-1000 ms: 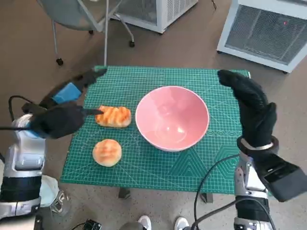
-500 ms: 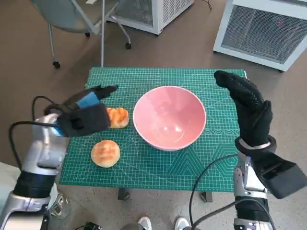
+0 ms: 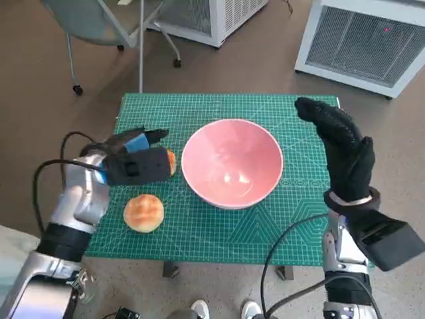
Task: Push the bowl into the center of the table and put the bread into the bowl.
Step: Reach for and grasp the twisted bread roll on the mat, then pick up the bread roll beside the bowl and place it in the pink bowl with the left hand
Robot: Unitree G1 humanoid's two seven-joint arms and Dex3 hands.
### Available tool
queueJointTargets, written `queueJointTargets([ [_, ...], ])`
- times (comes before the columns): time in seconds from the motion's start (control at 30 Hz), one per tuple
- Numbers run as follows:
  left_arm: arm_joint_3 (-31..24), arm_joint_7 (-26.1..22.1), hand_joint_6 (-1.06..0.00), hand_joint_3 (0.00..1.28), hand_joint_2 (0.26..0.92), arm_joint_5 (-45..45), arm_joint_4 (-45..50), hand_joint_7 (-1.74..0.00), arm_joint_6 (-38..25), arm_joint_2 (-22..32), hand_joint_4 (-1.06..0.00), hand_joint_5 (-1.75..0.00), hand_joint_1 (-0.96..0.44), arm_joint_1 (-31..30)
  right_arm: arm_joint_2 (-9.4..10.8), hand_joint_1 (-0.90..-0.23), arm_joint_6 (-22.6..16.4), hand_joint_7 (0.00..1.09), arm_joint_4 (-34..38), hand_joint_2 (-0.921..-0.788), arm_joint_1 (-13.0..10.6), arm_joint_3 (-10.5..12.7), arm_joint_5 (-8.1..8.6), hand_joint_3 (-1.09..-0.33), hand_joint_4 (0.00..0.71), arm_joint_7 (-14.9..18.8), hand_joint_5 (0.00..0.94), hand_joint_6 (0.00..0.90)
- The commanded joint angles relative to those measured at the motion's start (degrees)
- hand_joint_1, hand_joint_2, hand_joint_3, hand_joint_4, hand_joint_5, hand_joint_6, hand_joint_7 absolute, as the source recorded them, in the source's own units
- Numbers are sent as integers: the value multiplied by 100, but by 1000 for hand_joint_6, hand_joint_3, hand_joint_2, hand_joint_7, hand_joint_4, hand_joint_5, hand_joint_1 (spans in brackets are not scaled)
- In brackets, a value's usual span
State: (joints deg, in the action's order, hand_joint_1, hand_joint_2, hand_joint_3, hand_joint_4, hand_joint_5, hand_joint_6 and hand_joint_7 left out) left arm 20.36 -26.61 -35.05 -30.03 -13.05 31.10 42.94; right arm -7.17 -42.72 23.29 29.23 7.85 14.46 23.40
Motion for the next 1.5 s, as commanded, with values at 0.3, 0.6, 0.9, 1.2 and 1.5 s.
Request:
queueJointTargets([
  [0.3, 464, 704, -289, 9, 747, -275, -2024, -8, 207, -552, -115, -20, -22, 829, 3, -614, 106, 430, 51, -921, -59, -58, 119, -715, 124, 63, 4, -1],
  [0.6, 636, 1469, -638, 55, 870, -352, -2935, -115, 704, -748, -580, -826, 269, 1056, -1, -622, 128, 429, 67, -921, -67, -55, 187, -715, 126, 108, 5, -1],
  [0.9, 748, 1838, -766, 113, 893, -369, -3166, -851, 1348, -595, -583, -1388, 14, 1079, 33, -620, 199, 426, -26, -921, -104, -82, 227, -716, 128, 117, 5, -1],
  [1.2, 466, 1446, -753, 124, 893, -116, -2311, -856, 1344, -307, -601, -1432, 3, 956, 50, -622, 279, 427, -95, -921, -106, -119, 310, -707, 129, 159, 5, -1],
  [1.5, -100, 1261, -697, 75, 914, 152, -554, -932, 1076, 64, -668, -1343, 2, 442, 71, -627, 284, 427, -90, -921, -104, -131, 401, -696, 132, 260, 6, -1],
])
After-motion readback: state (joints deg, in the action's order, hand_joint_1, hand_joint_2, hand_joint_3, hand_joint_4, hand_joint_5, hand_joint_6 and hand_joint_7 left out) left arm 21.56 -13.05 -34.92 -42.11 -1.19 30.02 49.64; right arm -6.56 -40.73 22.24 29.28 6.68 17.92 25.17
